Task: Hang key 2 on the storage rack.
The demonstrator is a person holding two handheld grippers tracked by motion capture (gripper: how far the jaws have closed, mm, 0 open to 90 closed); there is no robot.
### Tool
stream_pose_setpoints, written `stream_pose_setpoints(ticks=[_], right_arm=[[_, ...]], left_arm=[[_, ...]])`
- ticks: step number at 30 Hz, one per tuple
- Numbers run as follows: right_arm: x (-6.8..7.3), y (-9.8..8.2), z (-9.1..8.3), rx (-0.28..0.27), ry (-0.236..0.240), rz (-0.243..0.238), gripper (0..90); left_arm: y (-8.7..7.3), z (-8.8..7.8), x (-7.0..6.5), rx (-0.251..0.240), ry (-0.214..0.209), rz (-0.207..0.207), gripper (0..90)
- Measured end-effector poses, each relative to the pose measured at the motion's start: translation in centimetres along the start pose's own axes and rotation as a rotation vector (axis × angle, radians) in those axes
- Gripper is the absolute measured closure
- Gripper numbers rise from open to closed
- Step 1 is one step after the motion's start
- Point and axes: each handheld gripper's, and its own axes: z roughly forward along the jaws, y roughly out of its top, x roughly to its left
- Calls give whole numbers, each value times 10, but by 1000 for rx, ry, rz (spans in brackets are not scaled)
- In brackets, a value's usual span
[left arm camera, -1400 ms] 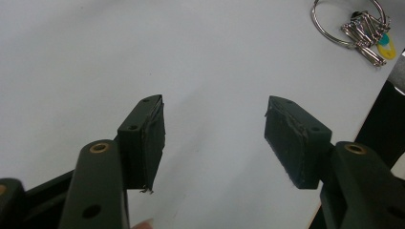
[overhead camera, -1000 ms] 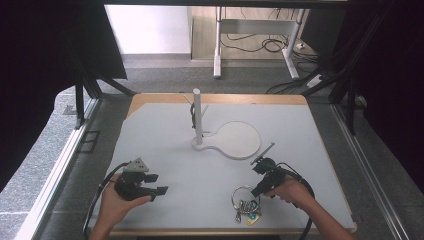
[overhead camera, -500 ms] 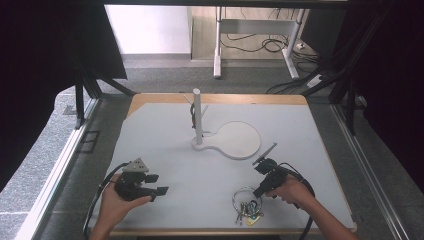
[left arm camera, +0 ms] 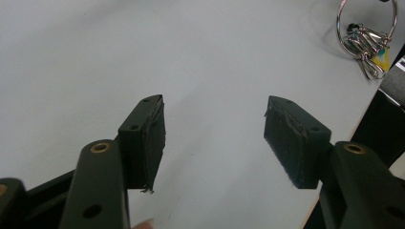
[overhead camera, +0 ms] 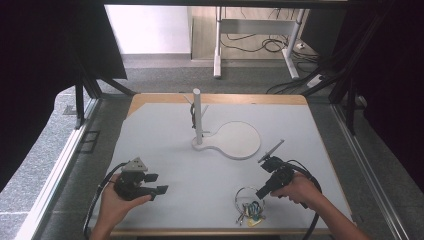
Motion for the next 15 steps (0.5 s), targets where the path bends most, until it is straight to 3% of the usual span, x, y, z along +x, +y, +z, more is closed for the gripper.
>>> stream_pose_setpoints(ticks=[15], right_arm=[[6, 2, -30, -68, -25, -51, 875]], left_arm=[[0, 0, 1, -1, 1, 7, 400]])
